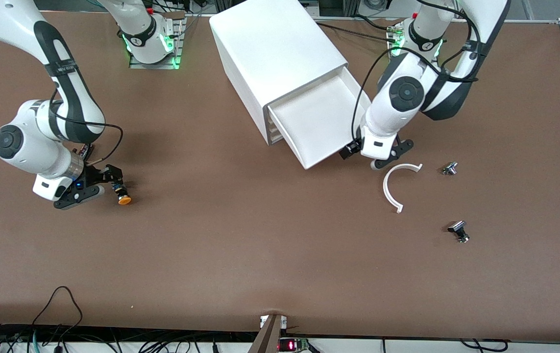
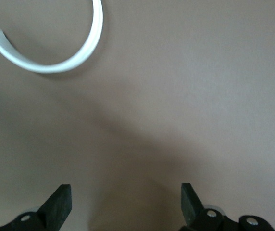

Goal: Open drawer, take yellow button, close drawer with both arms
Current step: 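Push the drawer shut with the left gripper while the right gripper withdraws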

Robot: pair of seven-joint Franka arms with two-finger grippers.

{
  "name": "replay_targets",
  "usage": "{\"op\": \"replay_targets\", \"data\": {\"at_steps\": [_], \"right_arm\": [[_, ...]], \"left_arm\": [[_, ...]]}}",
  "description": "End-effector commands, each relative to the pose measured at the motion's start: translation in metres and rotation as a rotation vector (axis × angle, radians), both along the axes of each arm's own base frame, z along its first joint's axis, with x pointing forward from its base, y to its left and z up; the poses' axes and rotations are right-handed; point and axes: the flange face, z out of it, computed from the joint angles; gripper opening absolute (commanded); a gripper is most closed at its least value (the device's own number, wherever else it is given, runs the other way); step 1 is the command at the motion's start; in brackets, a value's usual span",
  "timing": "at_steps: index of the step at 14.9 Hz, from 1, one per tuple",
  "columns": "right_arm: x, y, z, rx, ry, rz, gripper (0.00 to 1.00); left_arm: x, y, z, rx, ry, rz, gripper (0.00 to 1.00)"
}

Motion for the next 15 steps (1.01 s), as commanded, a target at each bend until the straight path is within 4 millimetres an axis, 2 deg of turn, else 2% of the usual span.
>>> {"op": "replay_targets", "data": {"at_steps": [1,3,5,7,10,11,13,15], "right_arm": [[0.016,0.013,0.044,0.025,0.013,-0.073,1.0],[0.032,0.024,0.082,0.028,0.046,-0.112,1.0],[0.036,0.045,0.104,0.024,0.056,-0.164,1.0],[0.032,0.057,0.124,0.018,0.061,-0.221,1.0],[0.024,0.068,0.141,0.006,0.078,-0.257,1.0],[0.021,0.07,0.152,0.003,0.068,-0.255,1.0],[0.014,0.053,0.176,-0.011,0.059,-0.278,1.0],[0.01,0.043,0.194,-0.038,0.032,-0.283,1.0]], "left_arm": [[-0.023,-0.023,0.0,-0.037,0.044,0.048,1.0],[-0.036,-0.035,-0.003,-0.054,0.073,0.041,1.0],[-0.053,-0.051,-0.002,-0.055,0.098,0.007,1.0],[-0.073,-0.066,0.0,-0.054,0.118,-0.026,1.0],[-0.099,-0.08,-0.002,-0.061,0.145,-0.05,1.0],[-0.11,-0.086,-0.005,-0.058,0.159,-0.067,1.0],[-0.126,-0.094,-0.01,-0.052,0.174,-0.095,1.0],[-0.127,-0.094,-0.011,-0.051,0.175,-0.1,1.0]]}}
